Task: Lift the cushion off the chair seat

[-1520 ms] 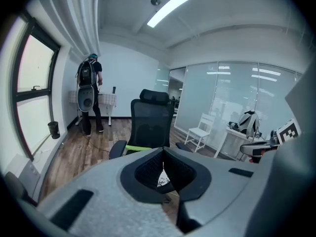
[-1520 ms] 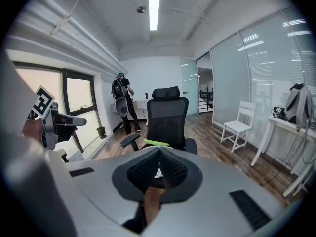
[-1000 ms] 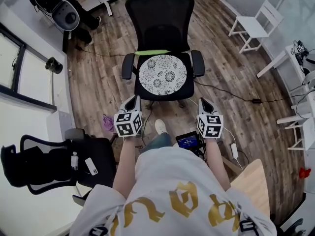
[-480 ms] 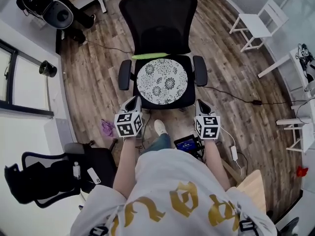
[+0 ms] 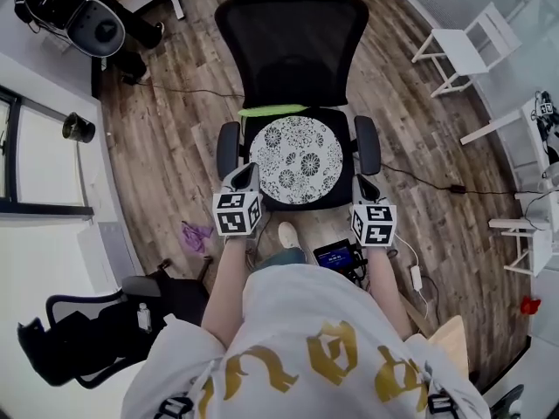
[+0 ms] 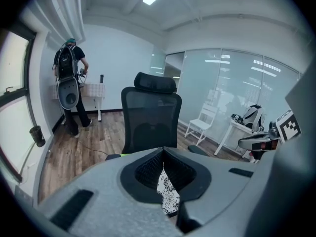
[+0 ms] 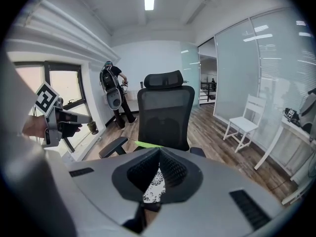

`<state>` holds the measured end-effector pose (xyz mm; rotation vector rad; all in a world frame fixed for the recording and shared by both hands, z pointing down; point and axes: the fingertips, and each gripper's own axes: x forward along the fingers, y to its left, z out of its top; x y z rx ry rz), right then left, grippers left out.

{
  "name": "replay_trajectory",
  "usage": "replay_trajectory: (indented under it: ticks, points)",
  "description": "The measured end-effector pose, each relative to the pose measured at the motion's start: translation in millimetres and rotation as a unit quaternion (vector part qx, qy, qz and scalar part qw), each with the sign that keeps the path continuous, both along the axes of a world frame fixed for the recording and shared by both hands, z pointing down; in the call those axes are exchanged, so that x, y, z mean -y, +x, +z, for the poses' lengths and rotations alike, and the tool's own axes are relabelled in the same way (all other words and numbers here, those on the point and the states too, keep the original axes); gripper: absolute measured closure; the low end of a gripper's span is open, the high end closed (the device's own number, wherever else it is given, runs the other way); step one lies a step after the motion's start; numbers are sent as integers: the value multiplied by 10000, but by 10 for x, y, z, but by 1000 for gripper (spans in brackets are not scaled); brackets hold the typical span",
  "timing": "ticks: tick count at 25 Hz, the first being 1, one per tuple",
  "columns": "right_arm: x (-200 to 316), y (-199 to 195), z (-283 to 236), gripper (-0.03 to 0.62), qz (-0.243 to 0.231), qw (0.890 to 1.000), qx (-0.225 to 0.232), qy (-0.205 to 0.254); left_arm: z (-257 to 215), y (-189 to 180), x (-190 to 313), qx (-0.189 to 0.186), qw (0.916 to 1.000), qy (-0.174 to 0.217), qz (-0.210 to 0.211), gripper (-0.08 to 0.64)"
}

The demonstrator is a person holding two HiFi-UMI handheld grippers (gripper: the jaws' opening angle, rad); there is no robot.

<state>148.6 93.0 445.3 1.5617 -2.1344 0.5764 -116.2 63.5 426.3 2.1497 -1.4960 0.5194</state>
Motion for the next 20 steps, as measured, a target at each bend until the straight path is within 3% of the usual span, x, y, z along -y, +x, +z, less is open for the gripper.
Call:
replay_trajectory:
  ticks: [16, 20]
  points:
    - [383, -332, 153, 581, 200, 9995, -155, -168, 199, -413, 548, -149, 9999, 14, -45, 549]
    - [439, -369, 193, 580, 266, 9995, -81, -177, 205, -538, 549, 18, 9999, 44, -95, 549]
